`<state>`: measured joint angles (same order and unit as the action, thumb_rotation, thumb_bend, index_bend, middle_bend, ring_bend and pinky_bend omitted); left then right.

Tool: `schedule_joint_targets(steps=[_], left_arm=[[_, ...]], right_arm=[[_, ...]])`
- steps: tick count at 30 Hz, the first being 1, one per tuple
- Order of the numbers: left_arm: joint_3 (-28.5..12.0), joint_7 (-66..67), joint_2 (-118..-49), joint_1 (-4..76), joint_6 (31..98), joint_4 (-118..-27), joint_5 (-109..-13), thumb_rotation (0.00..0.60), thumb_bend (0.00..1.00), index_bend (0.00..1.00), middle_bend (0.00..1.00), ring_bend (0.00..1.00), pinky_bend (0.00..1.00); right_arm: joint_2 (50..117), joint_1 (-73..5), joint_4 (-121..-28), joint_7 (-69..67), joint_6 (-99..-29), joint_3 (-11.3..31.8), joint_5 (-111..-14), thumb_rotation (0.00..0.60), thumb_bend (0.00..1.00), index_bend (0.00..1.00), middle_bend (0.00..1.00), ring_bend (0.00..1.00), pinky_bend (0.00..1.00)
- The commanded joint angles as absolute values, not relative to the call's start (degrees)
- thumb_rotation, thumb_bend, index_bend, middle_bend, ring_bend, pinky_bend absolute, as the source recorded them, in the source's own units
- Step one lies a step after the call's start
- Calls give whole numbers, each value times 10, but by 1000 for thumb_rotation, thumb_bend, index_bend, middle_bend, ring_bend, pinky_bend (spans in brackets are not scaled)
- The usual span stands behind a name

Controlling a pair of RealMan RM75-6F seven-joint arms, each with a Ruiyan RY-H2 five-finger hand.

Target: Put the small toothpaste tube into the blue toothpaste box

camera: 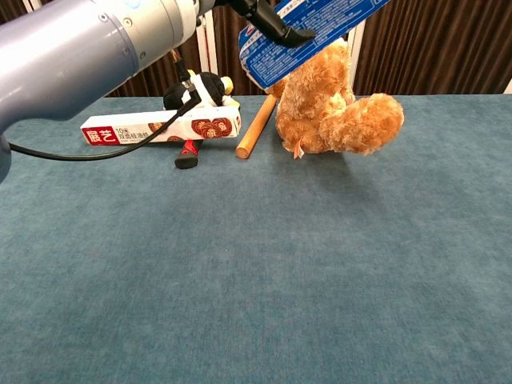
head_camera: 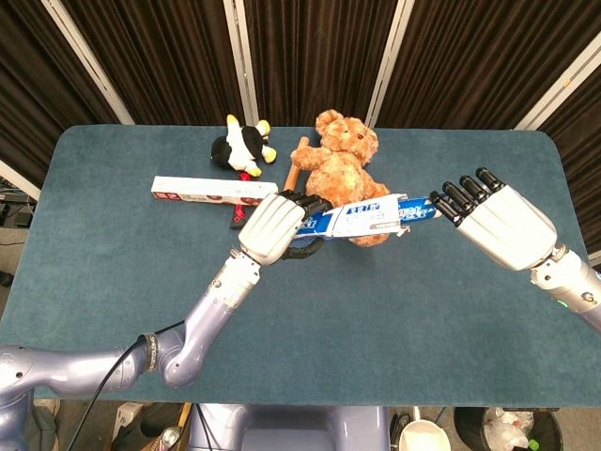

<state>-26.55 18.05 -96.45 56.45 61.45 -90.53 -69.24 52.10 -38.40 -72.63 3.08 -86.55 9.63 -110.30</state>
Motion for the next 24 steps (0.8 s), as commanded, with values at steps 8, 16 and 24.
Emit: schedule_joint_targets(steps=[8, 16, 24], left_arm=[[-277, 246, -936, 578, 600, -956, -617, 600, 416, 393, 515, 470, 485], [-297, 264, -938, 597, 603, -980, -561, 600, 416, 393, 515, 470, 495], [-295, 287, -932, 610, 613, -997, -531, 600, 416, 393, 516, 470, 495]], right_arm=[[525, -385, -714, 25, -884, 92, -1116, 600, 493, 650, 658, 592, 549], [522, -389, -709, 29, -893, 93, -1124, 600, 494, 650, 658, 592, 549], [525, -387, -702, 29, -897, 87, -1129, 600, 494, 650, 658, 592, 549]])
